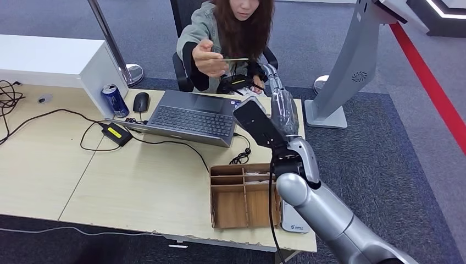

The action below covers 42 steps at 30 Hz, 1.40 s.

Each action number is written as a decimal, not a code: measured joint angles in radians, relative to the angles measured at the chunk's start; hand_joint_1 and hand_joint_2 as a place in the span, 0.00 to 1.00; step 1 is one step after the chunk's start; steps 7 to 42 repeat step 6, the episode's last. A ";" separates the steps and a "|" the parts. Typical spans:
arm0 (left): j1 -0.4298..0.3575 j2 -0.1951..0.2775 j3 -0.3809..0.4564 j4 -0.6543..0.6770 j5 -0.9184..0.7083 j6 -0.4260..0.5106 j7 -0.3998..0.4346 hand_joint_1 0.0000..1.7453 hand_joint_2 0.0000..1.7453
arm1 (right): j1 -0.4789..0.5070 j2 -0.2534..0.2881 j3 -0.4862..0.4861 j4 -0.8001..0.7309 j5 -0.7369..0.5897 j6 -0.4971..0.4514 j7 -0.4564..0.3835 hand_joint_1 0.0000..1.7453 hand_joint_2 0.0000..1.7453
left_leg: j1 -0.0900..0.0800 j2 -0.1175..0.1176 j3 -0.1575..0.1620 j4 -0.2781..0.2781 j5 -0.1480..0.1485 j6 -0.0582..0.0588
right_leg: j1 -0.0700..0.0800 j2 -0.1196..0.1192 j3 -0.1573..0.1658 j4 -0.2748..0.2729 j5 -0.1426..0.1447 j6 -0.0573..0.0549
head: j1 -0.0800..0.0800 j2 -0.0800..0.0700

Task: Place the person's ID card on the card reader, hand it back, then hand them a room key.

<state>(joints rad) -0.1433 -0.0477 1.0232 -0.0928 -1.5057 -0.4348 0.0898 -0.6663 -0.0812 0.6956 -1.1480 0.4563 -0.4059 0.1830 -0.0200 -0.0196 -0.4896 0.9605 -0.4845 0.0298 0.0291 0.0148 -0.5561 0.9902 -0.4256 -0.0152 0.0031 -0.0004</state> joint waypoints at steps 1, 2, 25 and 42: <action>0.000 0.000 0.000 0.000 0.001 0.001 0.001 0.00 0.00 | 0.005 -0.001 0.000 0.001 0.000 -0.003 0.000 0.00 0.00 | 0.000 0.000 0.000 0.000 0.000 0.000 | 0.000 0.000 0.000 0.000 0.000 0.000 | 0.000 0.000; 0.001 0.000 0.000 0.000 0.003 0.002 0.001 0.00 0.00 | 0.011 -0.003 0.000 0.000 0.000 -0.007 0.002 0.00 0.00 | 0.000 0.000 0.000 0.000 0.000 0.000 | 0.000 0.000 0.000 0.000 0.000 0.000 | 0.000 0.000; 0.003 0.000 0.000 0.000 0.013 0.005 0.005 0.00 0.00 | 0.045 -0.021 -0.005 -0.022 -0.002 -0.020 0.013 0.00 0.00 | 0.000 0.000 0.001 0.000 0.000 0.000 | 0.000 0.000 0.000 0.000 0.000 0.000 | 0.000 0.000; 0.003 0.000 0.000 0.000 0.013 0.005 0.005 0.00 0.00 | 0.045 -0.021 -0.005 -0.022 -0.002 -0.020 0.013 0.00 0.00 | 0.000 0.000 0.001 0.000 0.000 0.000 | 0.000 0.000 0.000 0.000 0.000 0.000 | 0.000 0.000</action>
